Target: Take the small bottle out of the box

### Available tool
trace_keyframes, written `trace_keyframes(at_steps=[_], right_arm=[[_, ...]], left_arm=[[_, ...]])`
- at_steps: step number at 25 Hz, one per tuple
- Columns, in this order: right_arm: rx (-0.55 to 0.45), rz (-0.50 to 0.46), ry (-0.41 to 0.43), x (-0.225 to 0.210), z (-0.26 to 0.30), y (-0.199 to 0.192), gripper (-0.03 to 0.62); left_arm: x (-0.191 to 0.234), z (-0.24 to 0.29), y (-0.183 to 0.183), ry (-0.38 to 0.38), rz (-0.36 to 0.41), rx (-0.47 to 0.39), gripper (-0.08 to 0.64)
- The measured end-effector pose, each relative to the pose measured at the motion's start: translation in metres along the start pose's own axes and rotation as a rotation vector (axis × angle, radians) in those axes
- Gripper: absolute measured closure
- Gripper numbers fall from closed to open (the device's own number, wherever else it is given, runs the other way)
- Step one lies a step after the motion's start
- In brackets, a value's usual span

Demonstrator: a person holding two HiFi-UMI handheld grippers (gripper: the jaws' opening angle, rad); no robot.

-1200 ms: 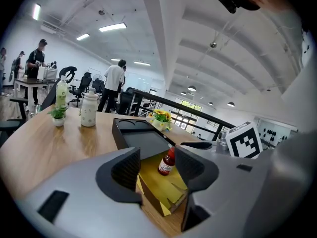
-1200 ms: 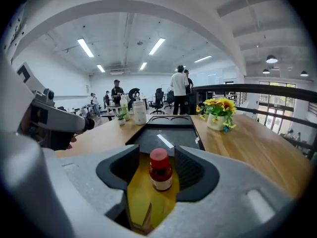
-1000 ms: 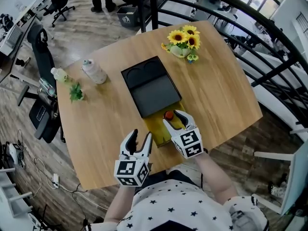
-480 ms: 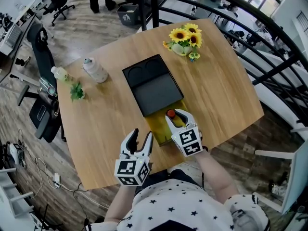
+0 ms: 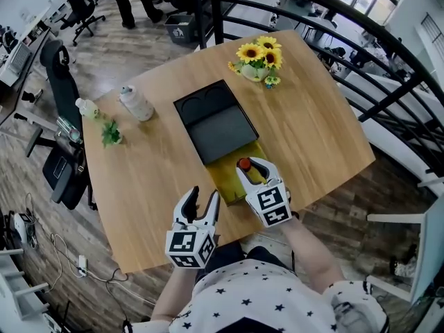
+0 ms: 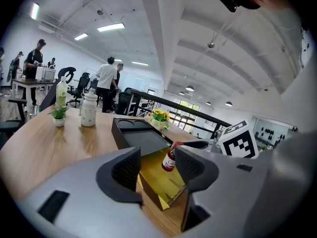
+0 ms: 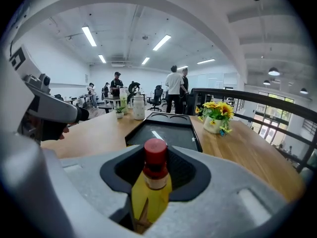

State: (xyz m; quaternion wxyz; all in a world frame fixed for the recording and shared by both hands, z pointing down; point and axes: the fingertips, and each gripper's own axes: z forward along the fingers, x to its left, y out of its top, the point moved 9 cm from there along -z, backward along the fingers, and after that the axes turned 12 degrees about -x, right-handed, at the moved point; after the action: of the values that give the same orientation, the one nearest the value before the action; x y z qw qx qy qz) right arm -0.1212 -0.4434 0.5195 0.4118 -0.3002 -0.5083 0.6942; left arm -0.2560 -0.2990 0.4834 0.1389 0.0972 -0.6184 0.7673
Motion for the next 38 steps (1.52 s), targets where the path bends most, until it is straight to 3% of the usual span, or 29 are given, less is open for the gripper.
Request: trace_keyframes(at_steps=[14, 38], right_arm=[[-0.095, -0.006, -0.041, 0.019, -0.060, 0.024, 0.449], [-0.222, -0.018, -0.079, 0.088, -0.221, 0.010, 0.449]], left_arm=[[-0.029, -0.035, -0.004, -0.018, 0.031, -0.038, 0.362], [-0.106, -0.154, -0.040, -0.042, 0.081, -0.130, 0.362]])
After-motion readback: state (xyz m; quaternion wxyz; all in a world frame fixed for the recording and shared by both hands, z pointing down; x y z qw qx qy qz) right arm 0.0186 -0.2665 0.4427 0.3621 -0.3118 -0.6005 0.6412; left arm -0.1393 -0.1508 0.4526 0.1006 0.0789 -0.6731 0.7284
